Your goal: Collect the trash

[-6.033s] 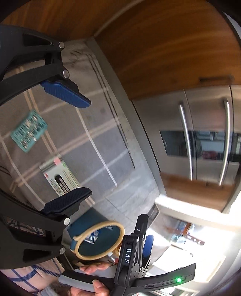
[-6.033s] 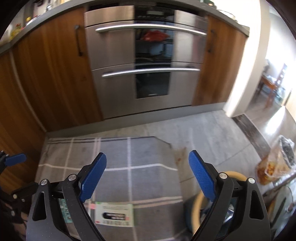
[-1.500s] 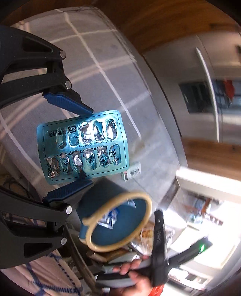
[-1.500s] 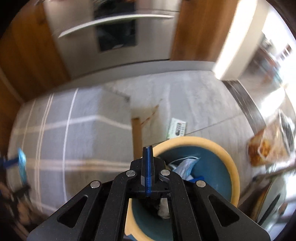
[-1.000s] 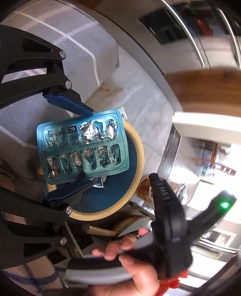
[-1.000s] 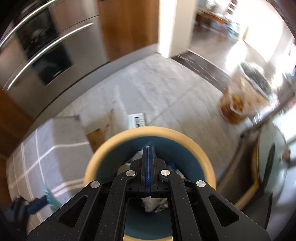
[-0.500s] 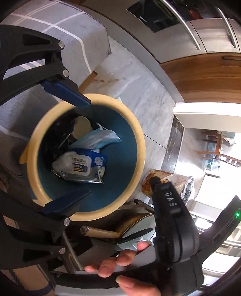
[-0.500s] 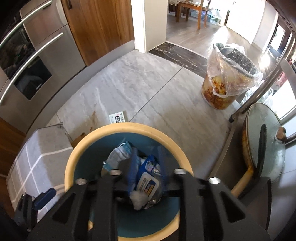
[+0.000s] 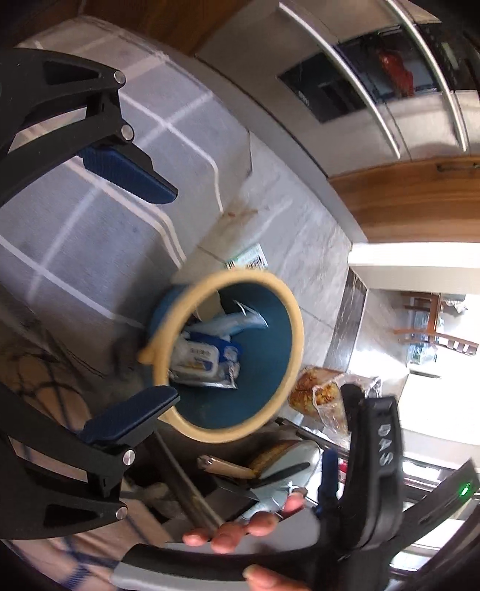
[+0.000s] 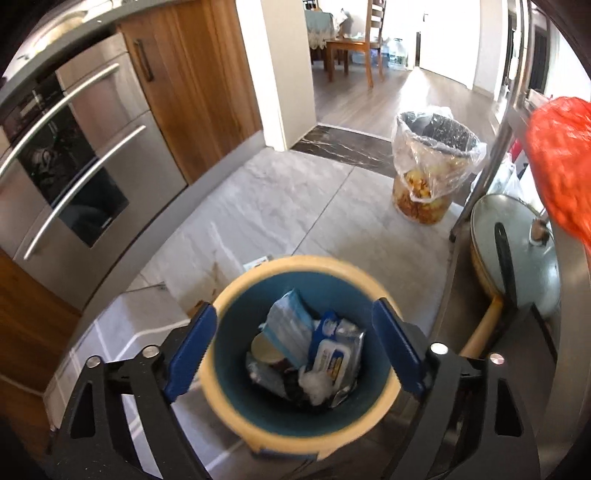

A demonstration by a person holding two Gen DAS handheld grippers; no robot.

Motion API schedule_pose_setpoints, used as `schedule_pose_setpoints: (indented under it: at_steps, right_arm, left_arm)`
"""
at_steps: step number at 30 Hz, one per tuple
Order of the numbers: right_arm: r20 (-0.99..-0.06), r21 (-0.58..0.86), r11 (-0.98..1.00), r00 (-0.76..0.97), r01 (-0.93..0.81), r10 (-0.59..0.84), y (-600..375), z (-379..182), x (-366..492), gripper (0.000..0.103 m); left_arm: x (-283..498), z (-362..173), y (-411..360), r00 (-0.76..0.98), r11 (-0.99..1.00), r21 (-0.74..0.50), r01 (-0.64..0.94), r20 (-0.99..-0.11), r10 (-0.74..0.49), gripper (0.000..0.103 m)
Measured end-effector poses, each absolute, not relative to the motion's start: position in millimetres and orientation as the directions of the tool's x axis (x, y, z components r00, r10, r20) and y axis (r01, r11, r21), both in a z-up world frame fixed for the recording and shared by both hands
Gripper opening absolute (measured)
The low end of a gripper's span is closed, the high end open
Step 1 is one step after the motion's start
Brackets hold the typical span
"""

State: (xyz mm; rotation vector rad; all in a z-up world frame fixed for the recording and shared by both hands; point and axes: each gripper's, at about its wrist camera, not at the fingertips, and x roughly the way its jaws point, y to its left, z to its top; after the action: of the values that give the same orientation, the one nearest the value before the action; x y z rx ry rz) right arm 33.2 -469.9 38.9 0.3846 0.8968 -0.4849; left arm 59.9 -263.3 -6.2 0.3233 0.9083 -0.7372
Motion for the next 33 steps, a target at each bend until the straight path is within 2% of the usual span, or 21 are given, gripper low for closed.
schedule_pose_setpoints:
  at_steps: [6,12,20,23,26,30,33]
  right_arm:
    - [-0.856,0.104,0.838,0.477,0.536,-0.199,-436.0,17.1,11.6,0.093]
    - [-0.874,0.110,0.885,0.468,0.452,-0.130,-413.4,8.3,22.1,0.094]
    - [-0.849,0.072,0.955,0.521,0.288,-0.093,-420.7,32.2,154.5,0.095]
    - [-0.877,0.040,0.969,0.474,0.243,-0.083,-432.0,5.2,218.3,0.095]
    - [-0.926,0.019,0.980,0.373,0.198,-0.058,-450.2,-44.9,282.4,0.095]
    - [-0.953,-0.044,0.978,0.286,0.206,-0.103,-471.6,-101.0,337.6,0.095]
    - [-0.979,-0.039,0.976,0.187,0.214,-0.080,-482.1,-149.4,369.2,0.095]
  left_arm:
    - [49.9,-4.1,-218.1,0.419,0.775,-0.039,0.631,-0.823,-0.382,0.097]
    - [43.1,-3.3,-192.7,0.450,0.804,-0.009,0.595,-0.825,-0.342,0.097]
    - [61.1,-1.8,-167.3,0.486,0.822,-0.017,0.569,-0.800,-0.353,0.097]
    - [80.1,-12.5,-150.8,0.494,0.838,-0.009,0.546,-0.804,-0.331,0.097]
    - [96.9,-22.9,-132.9,0.497,0.856,-0.011,0.517,-0.811,-0.310,0.097]
    - [119.2,-39.6,-107.2,0.446,0.882,-0.083,0.464,-0.838,-0.313,0.097]
    - [133.1,-49.1,-95.8,0.418,0.896,-0.124,0.426,-0.852,-0.316,0.097]
